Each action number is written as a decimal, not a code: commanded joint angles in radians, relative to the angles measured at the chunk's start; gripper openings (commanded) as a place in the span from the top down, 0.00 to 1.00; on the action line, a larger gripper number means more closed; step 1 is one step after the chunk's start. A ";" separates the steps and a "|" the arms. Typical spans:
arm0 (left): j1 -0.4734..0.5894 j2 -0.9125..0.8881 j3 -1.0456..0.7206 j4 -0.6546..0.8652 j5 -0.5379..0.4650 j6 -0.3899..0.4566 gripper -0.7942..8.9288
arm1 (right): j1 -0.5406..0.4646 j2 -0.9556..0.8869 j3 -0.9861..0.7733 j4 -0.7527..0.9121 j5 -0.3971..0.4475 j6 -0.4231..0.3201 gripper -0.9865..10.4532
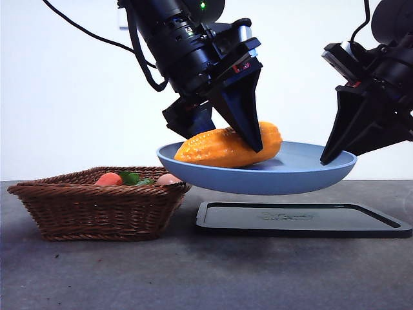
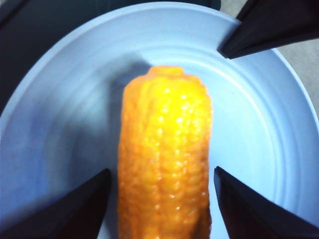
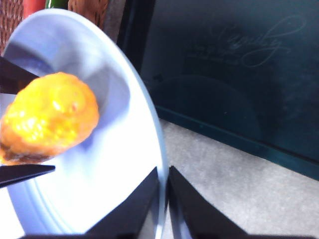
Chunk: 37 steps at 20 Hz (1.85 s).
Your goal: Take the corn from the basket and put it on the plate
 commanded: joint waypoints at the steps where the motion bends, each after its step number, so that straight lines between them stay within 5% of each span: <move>1: -0.010 0.014 0.046 -0.037 -0.004 -0.016 0.53 | 0.005 0.010 0.015 0.004 -0.013 0.003 0.91; 10: -0.008 -0.013 0.232 -0.206 -0.002 0.010 0.53 | -0.002 0.010 0.015 -0.029 0.027 0.011 0.91; 18: 0.005 -0.013 0.386 -0.349 0.018 0.039 0.53 | -0.124 0.018 0.055 -0.021 0.078 0.013 0.91; 27: 0.005 -0.013 0.394 -0.400 0.036 0.029 0.53 | -0.179 0.295 0.271 -0.016 0.075 0.002 0.91; 37: 0.005 -0.013 0.394 -0.407 0.035 0.017 0.53 | -0.180 0.449 0.290 -0.002 0.083 -0.074 0.91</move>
